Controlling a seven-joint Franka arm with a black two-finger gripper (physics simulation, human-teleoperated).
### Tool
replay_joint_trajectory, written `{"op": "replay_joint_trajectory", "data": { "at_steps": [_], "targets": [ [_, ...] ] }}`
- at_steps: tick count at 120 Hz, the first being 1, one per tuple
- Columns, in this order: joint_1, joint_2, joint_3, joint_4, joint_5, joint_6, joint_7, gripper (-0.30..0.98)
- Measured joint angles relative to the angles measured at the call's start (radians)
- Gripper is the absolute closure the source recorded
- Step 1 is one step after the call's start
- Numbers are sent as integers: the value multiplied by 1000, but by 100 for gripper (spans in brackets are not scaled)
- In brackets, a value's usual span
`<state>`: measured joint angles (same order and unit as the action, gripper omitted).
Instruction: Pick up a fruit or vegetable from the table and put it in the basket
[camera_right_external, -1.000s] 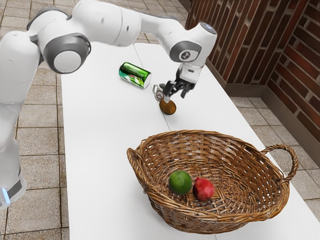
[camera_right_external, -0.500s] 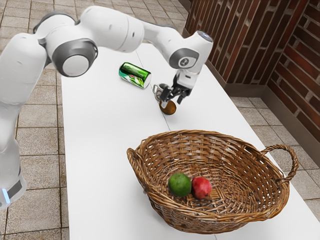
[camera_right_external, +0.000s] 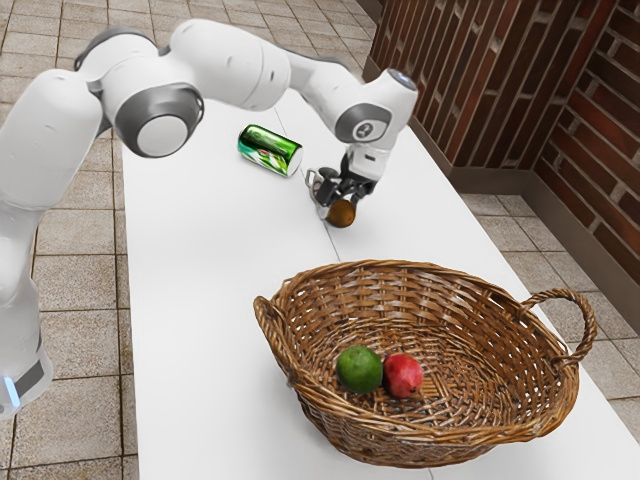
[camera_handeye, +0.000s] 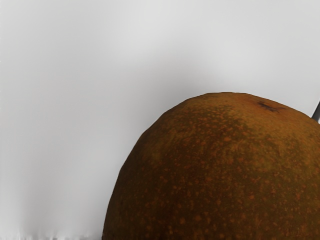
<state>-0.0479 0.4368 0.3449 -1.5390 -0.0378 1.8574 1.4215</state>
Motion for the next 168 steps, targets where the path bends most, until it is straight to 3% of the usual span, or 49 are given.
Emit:
{"op": "replay_joint_trajectory", "data": {
  "at_steps": [23,30,68,103,138,168],
  "targets": [
    [2,1,0,0,-11,6,3,35],
    [2,0,0,0,-13,7,4,39],
    [-42,-91,-3,3,-14,-16,11,41],
    [-386,-313,4,-7,-7,-157,4,40],
    [-607,-311,-10,-4,-11,-193,-33,40],
    [-625,-284,-76,4,-28,-151,-65,40]
  ]
}}
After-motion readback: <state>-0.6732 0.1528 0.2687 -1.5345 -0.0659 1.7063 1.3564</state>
